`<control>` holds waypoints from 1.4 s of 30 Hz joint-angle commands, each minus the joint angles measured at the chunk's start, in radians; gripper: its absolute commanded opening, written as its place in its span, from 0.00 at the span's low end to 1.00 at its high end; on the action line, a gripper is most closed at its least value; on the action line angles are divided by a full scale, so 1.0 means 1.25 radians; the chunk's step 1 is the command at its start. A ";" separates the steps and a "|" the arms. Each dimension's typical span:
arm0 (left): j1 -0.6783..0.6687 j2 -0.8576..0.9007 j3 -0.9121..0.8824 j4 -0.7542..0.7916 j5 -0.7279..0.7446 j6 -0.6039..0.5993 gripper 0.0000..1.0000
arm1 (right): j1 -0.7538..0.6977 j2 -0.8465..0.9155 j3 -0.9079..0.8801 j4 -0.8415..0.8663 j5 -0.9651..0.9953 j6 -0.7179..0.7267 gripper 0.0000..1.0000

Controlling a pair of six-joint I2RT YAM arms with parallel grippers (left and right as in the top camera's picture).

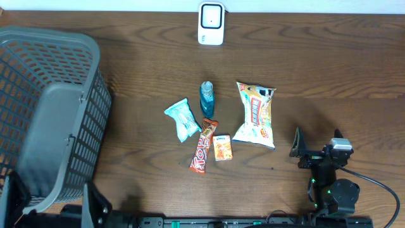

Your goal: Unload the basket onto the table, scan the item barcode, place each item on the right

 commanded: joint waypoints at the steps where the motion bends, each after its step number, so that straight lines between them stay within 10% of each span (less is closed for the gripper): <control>1: 0.031 -0.002 -0.010 0.008 -0.008 0.004 0.99 | -0.002 -0.003 -0.001 -0.003 0.001 -0.005 0.99; 11: 0.063 -0.002 -0.010 0.017 -0.008 -0.248 1.00 | -0.002 -0.003 -0.001 -0.003 0.001 -0.005 0.99; 42: 0.063 -0.002 -0.125 0.053 -0.161 -0.248 1.00 | -0.002 -0.003 -0.001 -0.003 0.001 -0.005 0.99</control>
